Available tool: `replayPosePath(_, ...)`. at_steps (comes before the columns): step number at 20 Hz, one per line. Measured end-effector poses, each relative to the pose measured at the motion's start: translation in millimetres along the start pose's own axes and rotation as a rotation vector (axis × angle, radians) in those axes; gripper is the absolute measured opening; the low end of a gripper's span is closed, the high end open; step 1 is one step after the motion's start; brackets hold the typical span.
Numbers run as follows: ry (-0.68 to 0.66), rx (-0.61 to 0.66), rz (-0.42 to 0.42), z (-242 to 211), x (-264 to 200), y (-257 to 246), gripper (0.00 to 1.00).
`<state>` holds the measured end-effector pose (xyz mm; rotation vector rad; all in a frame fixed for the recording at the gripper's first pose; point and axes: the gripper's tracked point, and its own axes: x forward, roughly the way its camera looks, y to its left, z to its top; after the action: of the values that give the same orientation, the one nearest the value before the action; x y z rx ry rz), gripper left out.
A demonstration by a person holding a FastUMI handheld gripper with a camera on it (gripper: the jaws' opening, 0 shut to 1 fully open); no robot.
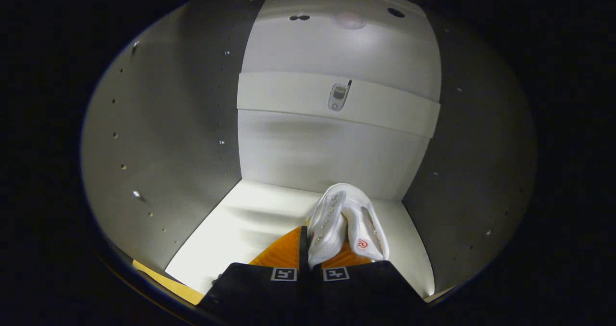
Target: Open the shoe cabinet door, grab the shoes and put them into the shoe cabinet, then close the shoe cabinet door.
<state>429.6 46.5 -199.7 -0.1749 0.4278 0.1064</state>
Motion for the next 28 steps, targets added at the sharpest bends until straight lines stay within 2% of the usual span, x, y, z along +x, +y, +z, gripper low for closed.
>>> replayPosePath(3, 0.048, -0.034, -0.013, -13.9, 13.6, 5.3, 0.05)
replayPosePath(6, 0.055, -0.052, -0.061, -15.0, 14.6, 8.5, 0.05)
replayPosePath(8, 0.063, -0.036, -0.060, -16.3, 14.7, 13.5, 0.11)
replayPosePath(9, 0.069, -0.022, -0.054, -16.8, 12.4, 15.9, 0.16)
replayPosePath(10, 0.074, -0.011, -0.051, -17.1, 11.1, 15.4, 0.31)
replayPosePath(11, 0.073, 0.005, -0.043, -16.1, 8.1, 17.1, 0.34)
replayPosePath(12, 0.074, 0.026, -0.026, -16.7, 3.9, 19.9, 0.42)
replayPosePath(16, 0.055, 0.057, -0.004, -17.4, -17.2, 24.1, 0.82)
replayPosePath(20, -0.013, 0.125, -0.009, -1.7, -50.5, 22.4, 0.99)
replayPosePath(24, -0.088, 0.174, -0.048, 16.1, -88.3, 8.6, 0.99)
replayPosePath(28, -0.208, 0.171, -0.104, 37.7, -153.7, -5.5, 0.99)
